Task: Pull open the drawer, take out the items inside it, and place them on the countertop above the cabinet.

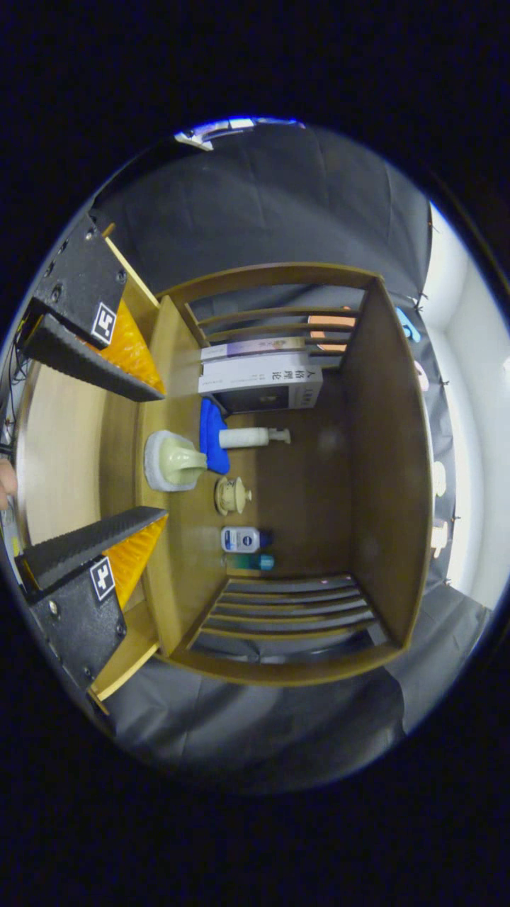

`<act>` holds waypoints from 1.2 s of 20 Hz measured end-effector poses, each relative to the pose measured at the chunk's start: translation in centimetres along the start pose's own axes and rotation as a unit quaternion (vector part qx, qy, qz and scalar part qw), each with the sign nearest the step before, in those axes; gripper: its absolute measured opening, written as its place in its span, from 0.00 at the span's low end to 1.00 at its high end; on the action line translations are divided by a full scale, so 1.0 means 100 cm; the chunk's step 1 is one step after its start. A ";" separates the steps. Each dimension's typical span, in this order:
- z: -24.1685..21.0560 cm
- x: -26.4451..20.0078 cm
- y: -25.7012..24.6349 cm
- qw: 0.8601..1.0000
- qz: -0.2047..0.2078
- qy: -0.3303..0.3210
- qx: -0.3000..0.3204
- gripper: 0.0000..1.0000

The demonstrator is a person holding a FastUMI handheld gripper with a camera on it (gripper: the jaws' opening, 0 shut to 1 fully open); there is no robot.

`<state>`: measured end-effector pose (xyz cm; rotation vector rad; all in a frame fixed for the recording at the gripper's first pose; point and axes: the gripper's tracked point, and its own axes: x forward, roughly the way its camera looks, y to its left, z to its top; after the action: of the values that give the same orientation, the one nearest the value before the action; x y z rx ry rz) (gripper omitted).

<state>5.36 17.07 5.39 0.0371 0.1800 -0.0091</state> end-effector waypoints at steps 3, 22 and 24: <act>-0.004 -0.032 -0.013 1.000 -0.018 -0.024 0.005 0.94; -0.114 -0.098 -0.008 0.999 -0.032 -0.003 -0.004 0.93; -0.125 -0.093 -0.009 0.999 -0.036 0.010 -0.005 0.93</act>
<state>-6.03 16.66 -5.28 0.0218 0.2016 -0.0793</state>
